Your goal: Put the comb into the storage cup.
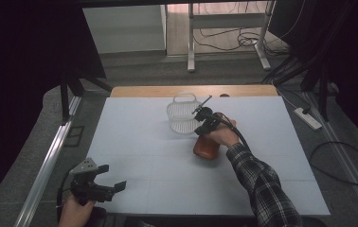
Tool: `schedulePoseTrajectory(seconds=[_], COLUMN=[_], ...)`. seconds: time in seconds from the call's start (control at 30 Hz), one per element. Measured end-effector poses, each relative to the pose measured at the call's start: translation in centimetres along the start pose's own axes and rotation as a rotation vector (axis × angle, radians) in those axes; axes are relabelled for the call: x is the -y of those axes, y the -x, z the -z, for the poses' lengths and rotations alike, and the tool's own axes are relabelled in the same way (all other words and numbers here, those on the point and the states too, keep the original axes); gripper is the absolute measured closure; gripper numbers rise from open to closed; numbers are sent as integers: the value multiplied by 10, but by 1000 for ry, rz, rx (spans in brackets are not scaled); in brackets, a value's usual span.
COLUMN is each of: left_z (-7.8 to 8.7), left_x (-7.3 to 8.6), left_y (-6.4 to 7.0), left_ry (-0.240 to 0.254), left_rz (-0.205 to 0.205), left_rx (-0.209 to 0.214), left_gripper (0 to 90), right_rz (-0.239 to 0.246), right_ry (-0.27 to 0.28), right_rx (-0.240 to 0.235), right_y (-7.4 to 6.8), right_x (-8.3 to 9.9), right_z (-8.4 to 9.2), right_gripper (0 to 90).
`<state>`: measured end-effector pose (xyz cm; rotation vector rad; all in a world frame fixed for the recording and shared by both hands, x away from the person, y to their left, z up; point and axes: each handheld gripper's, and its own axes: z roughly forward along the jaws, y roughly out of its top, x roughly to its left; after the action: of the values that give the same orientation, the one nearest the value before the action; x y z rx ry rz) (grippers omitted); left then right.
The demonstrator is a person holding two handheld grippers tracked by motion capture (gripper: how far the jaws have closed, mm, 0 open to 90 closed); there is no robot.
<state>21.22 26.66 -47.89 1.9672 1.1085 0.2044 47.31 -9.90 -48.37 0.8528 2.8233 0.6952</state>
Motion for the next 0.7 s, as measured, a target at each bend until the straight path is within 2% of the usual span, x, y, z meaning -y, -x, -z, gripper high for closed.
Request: schedulePoseTrajectory(seconds=[0.6, 0.67, 0.7], left_z=[0, 0, 0], left_x=[0, 0, 1], left_y=[0, 0, 0], left_ry=[-3, -3, -3], left_rz=[0, -1, 0], left_rx=[-2, -2, -3], left_gripper=[12, 12, 12], right_rz=[-35, -38, -39], right_ry=[-18, -22, -26], right_rx=[10, 14, 33], right_y=[10, 10, 11], right_x=[4, 4, 4], right_z=[0, 0, -1], right_gripper=[900, 900, 900])
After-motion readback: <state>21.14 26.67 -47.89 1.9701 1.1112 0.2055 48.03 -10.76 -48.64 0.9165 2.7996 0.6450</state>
